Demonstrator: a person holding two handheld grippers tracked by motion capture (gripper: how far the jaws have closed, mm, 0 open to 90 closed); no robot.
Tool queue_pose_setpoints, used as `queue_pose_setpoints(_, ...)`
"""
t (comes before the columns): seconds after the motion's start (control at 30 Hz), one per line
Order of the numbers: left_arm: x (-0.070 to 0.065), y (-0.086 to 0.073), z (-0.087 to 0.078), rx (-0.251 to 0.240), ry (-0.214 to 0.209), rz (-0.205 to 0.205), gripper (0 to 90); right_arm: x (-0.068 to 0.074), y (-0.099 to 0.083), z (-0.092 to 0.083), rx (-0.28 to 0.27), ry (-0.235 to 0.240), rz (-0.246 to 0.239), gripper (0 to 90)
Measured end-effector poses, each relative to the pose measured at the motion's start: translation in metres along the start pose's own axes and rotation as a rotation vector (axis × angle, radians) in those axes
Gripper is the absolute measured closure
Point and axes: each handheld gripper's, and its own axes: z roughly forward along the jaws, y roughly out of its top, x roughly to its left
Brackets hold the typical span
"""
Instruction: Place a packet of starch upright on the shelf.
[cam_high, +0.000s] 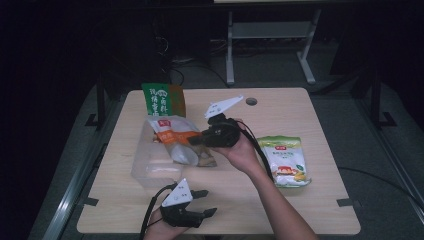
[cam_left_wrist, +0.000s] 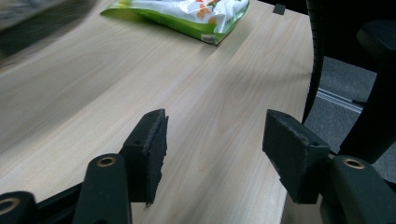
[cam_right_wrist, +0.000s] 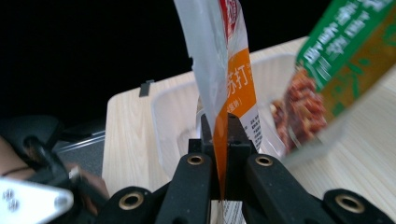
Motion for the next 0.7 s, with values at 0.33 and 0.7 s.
queue_pose_setpoints(0.33, 0.001, 0.000, -0.002, 0.005, 0.000, 0.011, 39.2, 0.004, 0.020, 0.041, -0.001, 0.071, -0.020, 90.0)
queue_pose_setpoints(0.7, -0.001, -0.001, -0.002, 0.006, -0.008, 0.010, 39.1, 0.002, 0.026, 0.075, 0.010, 0.136, -0.015, 90.0)
